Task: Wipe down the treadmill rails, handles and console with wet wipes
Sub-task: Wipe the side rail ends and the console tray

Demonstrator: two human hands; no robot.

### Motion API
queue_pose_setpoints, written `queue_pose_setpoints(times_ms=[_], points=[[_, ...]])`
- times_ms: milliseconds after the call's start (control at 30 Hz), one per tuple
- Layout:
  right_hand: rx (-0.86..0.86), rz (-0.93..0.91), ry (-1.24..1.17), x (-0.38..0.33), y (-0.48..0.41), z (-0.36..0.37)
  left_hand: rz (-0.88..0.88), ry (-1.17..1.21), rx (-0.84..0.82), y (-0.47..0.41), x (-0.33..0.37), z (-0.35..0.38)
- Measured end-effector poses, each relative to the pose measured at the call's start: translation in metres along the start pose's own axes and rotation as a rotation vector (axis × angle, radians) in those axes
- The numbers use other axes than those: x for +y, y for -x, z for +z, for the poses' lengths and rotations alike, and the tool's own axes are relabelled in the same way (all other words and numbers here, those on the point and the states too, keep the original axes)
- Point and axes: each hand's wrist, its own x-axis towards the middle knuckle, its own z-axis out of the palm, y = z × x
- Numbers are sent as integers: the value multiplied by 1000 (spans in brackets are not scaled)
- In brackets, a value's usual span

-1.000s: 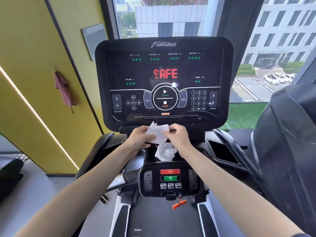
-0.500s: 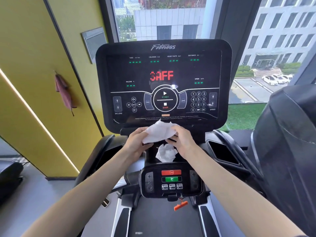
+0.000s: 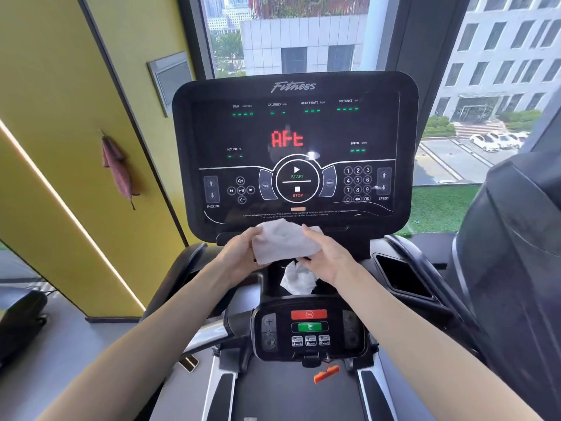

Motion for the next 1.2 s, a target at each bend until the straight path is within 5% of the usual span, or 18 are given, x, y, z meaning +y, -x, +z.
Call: queue_pose_setpoints(times_ms=[200, 333, 400, 500, 700, 900, 1000, 1200], points=[[8, 11, 87, -1, -5, 3, -164, -245, 275, 3, -9, 0], [-3, 10, 189, -4, -4, -1, 370, -385, 509, 2, -5, 2], [-23, 0, 195, -5, -3, -1, 516, -409, 415, 4, 6, 8], [-44, -22, 214, -4, -3, 3, 433, -729, 90, 8, 12, 22], [-43, -34, 239, -12, 1, 0, 479, -824, 24, 7, 7, 23], [-137, -25, 158, -16, 3, -11, 216, -311, 181, 4, 14, 24], [-193, -4, 135, -19, 7, -17, 126, -31, 102, 5, 21, 17], [-164, -41, -3, -19, 7, -22, 51, 114, 110, -1, 25, 3]])
